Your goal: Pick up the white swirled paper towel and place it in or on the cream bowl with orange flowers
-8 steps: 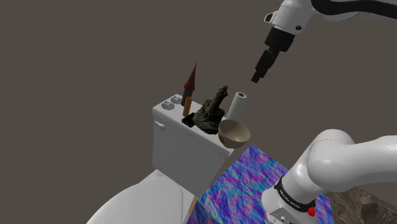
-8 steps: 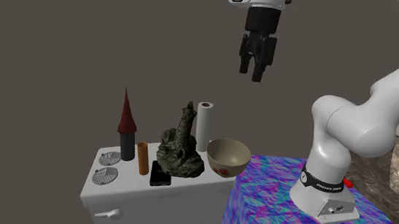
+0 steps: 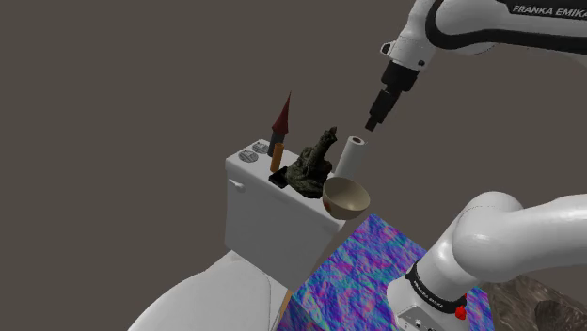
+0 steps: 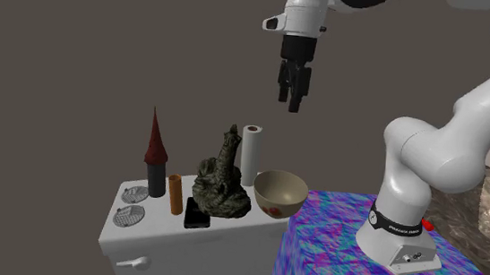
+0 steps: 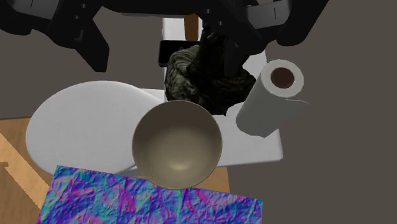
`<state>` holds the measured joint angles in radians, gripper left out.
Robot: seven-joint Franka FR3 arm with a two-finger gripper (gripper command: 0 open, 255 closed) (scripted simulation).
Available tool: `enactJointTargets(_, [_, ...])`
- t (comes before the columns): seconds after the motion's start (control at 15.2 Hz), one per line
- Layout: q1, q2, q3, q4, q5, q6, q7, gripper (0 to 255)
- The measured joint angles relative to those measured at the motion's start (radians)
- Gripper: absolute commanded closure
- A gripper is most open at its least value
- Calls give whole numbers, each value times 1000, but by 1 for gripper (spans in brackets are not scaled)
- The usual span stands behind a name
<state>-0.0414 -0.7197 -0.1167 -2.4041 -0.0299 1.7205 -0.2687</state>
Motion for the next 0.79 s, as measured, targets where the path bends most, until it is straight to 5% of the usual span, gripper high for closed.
enactJointTargets(0.79, [-56,304,-195,0,-66,265,-199,0])
